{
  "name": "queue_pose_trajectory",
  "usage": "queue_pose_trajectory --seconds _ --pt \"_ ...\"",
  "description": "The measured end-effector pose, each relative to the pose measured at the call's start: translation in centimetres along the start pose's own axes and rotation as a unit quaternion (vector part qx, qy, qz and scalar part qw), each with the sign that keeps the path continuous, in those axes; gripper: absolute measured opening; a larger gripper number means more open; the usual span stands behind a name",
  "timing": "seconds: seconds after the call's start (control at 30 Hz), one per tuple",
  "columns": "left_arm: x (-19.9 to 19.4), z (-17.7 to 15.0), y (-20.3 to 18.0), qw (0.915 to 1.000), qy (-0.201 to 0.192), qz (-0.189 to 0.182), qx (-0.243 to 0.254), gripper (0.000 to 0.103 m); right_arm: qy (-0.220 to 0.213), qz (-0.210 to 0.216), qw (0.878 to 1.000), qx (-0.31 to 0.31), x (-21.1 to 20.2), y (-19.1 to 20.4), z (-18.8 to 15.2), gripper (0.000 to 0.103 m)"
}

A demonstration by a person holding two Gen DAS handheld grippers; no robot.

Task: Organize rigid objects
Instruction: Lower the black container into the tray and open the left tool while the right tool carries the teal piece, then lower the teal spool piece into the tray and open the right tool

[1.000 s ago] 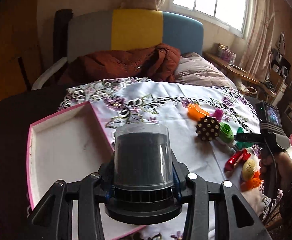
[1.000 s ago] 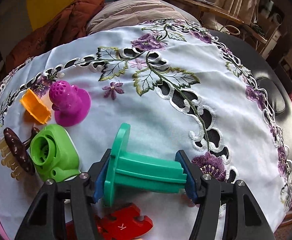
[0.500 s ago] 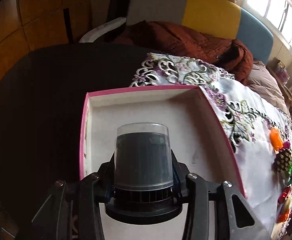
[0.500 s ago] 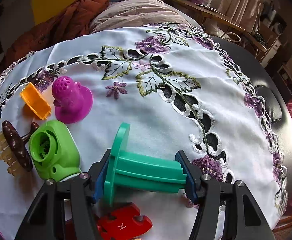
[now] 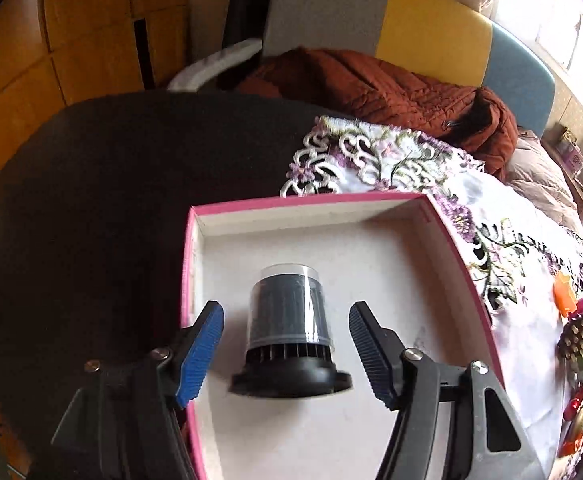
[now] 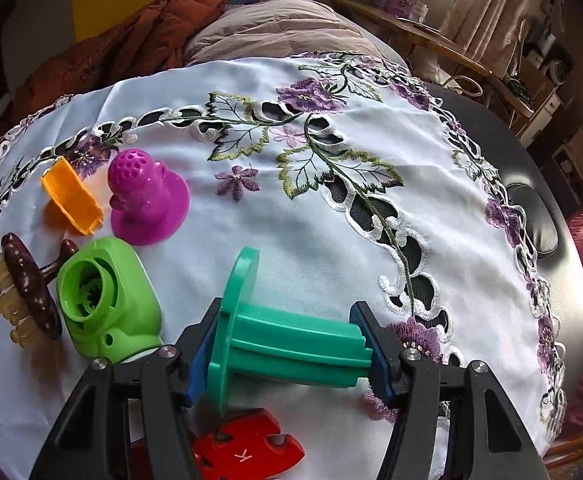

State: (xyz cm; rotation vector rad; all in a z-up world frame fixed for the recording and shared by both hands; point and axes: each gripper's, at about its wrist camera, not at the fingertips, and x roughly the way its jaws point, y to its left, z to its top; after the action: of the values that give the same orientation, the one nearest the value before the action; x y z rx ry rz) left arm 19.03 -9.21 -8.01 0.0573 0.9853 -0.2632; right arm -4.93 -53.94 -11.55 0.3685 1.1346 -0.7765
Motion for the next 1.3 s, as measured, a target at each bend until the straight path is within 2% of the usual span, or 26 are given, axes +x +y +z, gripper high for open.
queue_pose_trajectory --seconds 0.2,0.37,0.47,0.67,0.83,0.93,1.03,1.17,1.3 --pt "-7.1 -2.5 -1.1 0.9976 -0.067 0.012 0.014 0.066 -0.005 -0.006 1.0 -0.005 -0.2 0.2 0.0 0.062" --pt "-11.3 -5.2 -1.4 0.9953 -0.096 0.004 0.008 0.066 -0.01 -0.007 1.0 -0.001 -0.4 0.1 0.0 0.062" --pt "-12.7 -6.2 -1.8 0.9938 -0.109 0.013 0.018 0.066 -0.018 -0.008 1.0 0.002 -0.7 0.1 0.1 0.062" --pt "-14.9 -7.7 -1.1 0.9915 -0.122 0.041 0.02 0.066 -0.074 -0.003 0.997 0.023 -3.1 -0.4 0.4 0.061" --pt "-15.8 -8.2 0.7 0.9901 -0.125 0.063 0.005 0.066 -0.124 0.033 0.992 0.018 -5.9 0.7 0.4 0.061" --pt "-16.2 -8.4 1.6 0.989 -0.129 0.073 0.001 0.066 -0.143 0.067 0.987 -0.015 -8.2 3.6 0.3 0.061" --pt "-16.4 -8.5 2.5 0.9884 -0.13 0.077 -0.004 0.066 -0.157 0.116 0.978 -0.066 -10.7 8.2 -0.3 0.061" --pt "-16.9 -8.8 3.3 0.9872 -0.136 0.083 -0.008 0.066 -0.162 0.186 0.958 -0.147 -13.7 15.9 -2.0 0.061" --pt "-17.1 -8.8 4.2 0.9865 -0.137 0.089 -0.012 0.066 -0.162 0.23 0.934 -0.219 -15.9 23.2 -3.8 0.061"
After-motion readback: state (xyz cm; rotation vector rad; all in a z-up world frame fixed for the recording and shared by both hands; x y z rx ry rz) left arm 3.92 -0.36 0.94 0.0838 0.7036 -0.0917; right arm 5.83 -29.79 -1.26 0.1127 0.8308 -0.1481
